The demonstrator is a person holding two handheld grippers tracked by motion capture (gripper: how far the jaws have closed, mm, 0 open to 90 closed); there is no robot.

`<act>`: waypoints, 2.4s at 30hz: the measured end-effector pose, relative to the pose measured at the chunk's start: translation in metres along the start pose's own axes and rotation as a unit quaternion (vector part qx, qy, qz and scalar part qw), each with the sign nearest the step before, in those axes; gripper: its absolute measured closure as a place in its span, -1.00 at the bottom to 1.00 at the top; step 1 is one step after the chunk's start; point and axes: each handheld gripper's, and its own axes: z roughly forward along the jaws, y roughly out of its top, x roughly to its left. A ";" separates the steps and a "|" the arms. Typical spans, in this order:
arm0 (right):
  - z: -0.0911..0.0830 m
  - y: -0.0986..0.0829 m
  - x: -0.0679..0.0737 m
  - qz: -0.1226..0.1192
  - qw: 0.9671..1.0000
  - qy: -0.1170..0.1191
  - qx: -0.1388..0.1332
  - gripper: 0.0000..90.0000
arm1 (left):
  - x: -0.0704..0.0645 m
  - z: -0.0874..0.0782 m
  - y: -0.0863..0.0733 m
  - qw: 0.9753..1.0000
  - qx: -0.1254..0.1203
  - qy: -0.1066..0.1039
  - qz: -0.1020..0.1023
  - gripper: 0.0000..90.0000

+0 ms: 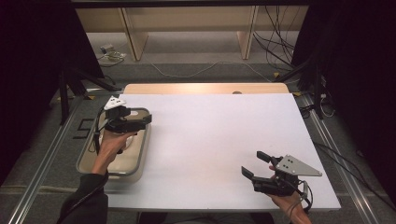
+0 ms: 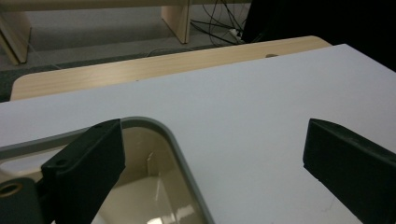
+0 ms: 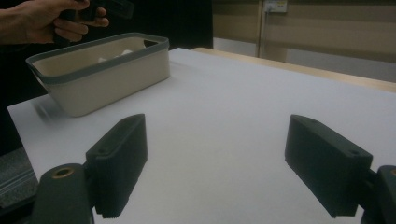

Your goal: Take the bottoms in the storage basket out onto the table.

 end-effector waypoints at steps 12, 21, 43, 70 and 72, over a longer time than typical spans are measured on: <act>0.000 0.000 0.000 -0.002 1.000 0.000 0.002 -0.51 | 0.036 -0.008 -0.004 0.998 0.032 0.038 -0.026 -0.89; 0.000 0.000 0.000 -0.003 1.000 0.001 0.002 -0.51 | 0.048 -0.009 -0.007 0.996 0.067 0.063 -0.022 -0.88; 0.001 0.000 0.001 -0.003 1.000 0.006 0.005 -0.50 | 0.069 0.004 -0.018 0.981 0.155 0.113 -0.023 -0.86; 0.004 0.000 0.003 -0.005 1.000 0.015 0.007 -0.49 | 0.084 0.033 -0.039 0.962 0.236 0.135 -0.032 -0.81; 0.004 0.000 0.003 -0.004 1.000 0.015 0.007 -0.49 | 0.083 0.035 -0.040 0.959 0.245 0.139 -0.027 -0.79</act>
